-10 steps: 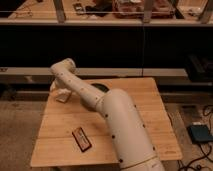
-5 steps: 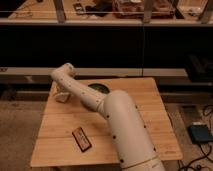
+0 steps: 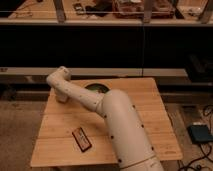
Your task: Wipe the white sponge on the table
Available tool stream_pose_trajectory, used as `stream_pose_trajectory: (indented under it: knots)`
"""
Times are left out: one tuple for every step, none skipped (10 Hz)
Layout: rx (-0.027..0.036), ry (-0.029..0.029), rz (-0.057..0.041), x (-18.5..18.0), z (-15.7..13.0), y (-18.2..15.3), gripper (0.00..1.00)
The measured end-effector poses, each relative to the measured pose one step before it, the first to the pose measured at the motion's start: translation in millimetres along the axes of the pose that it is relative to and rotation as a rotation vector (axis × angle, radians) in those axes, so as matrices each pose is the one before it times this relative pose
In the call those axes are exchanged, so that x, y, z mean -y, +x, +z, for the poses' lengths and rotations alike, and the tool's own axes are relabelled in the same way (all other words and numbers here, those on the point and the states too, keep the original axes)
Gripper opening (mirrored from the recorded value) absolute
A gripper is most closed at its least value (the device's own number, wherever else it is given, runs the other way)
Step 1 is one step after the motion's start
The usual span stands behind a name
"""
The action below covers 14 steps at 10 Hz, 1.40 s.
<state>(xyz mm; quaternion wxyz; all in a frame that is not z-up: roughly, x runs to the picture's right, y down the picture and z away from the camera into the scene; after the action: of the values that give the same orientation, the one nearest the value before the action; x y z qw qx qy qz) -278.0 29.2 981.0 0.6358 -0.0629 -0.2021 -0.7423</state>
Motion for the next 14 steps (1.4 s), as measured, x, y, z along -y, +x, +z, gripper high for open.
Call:
stream_pose_trajectory:
  knots:
    - [0.01029,-0.01628,-0.00322,0.49,-3.60,-4.07,0.08]
    - [0.02624,-0.00962,0.01108,-2.45,-5.90,-7.38,0.01]
    - [0.01402,-0.00351,0.01214,-2.98,-4.77,-3.78,0.00]
    - [0.02341,0.01630,0.01272,2.33,-5.45,-5.95,0.00]
    - [0.03903,0.03045,0.00698,6.33,-8.79,-12.77,0.00]
    - [0.06359,0.04481,-0.00161,5.25,-16.52,-24.37,0.00]
    - [0.05005,0.03454,-0.01301,4.24,-14.59,-22.36,0.00]
    - [0.06371,0.04095,-0.03822,8.14,-20.16,-33.85,0.00]
    - [0.05603,0.03406,-0.05058,5.88,-20.02,-34.02,0.00]
    - [0.03153,0.01560,-0.02663,1.19,-10.36,-20.17,0.00]
    - [0.02820,0.01574,-0.03216,5.44,-9.13,-19.48,0.00]
    - [0.00729,0.00392,-0.00915,1.76,-2.27,-5.16,0.00]
    - [0.00060,0.00023,0.00072,-0.71,0.54,0.18,0.00]
    - [0.00324,0.00174,-0.00403,1.63,2.58,0.31,0.00]
